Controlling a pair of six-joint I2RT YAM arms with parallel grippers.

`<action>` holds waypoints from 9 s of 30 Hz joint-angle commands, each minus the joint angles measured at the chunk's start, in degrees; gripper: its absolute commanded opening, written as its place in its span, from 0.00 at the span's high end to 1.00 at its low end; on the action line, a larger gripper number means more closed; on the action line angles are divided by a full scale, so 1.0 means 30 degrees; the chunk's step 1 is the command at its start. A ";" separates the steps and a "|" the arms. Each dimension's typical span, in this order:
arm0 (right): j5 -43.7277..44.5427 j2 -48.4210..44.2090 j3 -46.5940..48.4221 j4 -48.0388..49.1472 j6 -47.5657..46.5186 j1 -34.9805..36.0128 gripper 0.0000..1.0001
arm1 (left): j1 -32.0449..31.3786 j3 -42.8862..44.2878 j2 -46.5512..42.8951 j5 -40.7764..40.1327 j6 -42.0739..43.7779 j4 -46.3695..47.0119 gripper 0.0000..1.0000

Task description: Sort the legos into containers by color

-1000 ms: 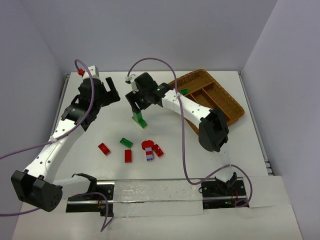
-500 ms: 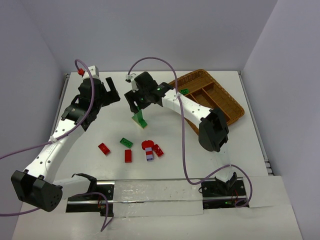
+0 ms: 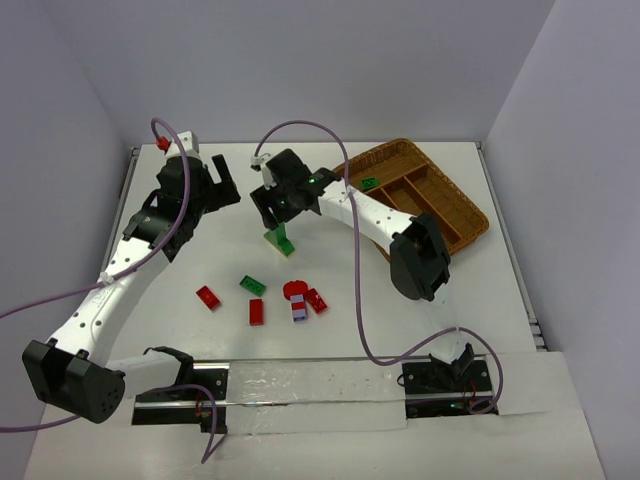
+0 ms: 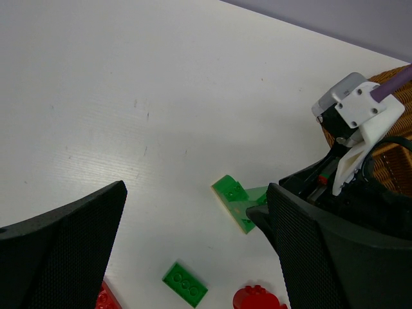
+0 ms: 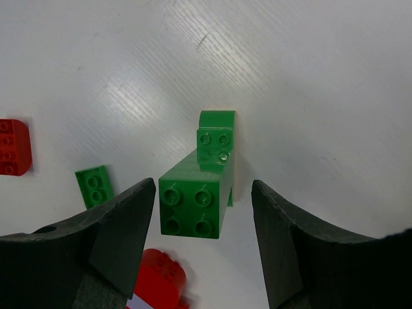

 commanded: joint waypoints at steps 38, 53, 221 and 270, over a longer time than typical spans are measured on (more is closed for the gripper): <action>-1.2766 -0.4392 -0.3978 0.3478 0.6553 -0.5419 1.00 | -0.0829 -0.6588 -0.2228 1.3479 0.4886 0.8651 0.06; -1.3820 -0.4464 -0.3666 0.3757 0.7138 -0.5419 1.00 | -0.2083 -0.6318 -0.0719 1.2484 0.6588 1.1532 0.10; -1.6390 -0.7051 -0.8788 0.5936 0.9989 -0.7001 1.00 | -0.3895 -0.4081 0.3926 1.5998 0.6699 1.3736 0.57; -1.5318 -0.7790 -0.9791 0.6739 1.0608 -0.7565 0.20 | -0.3895 -0.5566 0.1887 1.4113 0.7736 1.2750 1.00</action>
